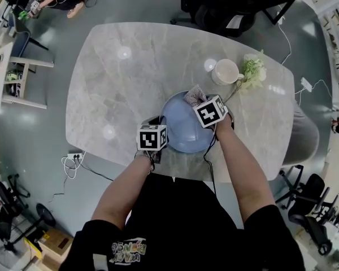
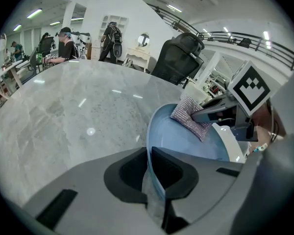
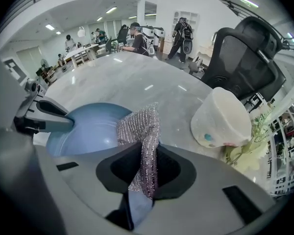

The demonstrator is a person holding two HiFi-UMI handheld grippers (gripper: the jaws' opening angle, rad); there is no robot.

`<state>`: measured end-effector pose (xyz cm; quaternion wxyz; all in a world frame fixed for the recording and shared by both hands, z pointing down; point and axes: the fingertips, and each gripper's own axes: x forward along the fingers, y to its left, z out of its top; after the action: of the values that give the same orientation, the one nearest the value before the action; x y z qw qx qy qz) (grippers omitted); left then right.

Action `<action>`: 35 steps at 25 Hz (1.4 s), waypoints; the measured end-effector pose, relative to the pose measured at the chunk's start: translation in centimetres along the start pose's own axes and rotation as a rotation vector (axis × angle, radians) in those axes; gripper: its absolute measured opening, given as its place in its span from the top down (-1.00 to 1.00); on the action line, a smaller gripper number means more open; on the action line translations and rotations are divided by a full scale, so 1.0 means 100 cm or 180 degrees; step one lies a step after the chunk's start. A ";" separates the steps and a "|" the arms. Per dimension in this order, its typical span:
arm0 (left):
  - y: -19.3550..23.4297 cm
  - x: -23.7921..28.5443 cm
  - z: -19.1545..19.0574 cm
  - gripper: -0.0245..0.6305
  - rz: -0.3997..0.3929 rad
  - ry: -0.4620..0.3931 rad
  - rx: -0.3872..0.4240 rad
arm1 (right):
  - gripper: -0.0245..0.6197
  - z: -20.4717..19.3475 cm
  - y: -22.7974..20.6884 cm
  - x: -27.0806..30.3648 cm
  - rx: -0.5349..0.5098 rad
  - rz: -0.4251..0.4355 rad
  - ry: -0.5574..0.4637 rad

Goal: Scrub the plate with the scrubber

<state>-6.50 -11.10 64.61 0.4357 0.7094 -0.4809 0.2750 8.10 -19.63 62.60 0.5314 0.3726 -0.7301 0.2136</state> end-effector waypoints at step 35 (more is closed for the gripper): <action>0.003 -0.004 0.004 0.81 0.0166 -0.0196 -0.0263 | 0.70 -0.094 0.015 -0.055 0.0423 0.0090 -0.0269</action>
<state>-6.91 -11.28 64.23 0.4422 0.6862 -0.5233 0.2443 13.60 -10.24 60.84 0.4711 0.4054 -0.7414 0.2531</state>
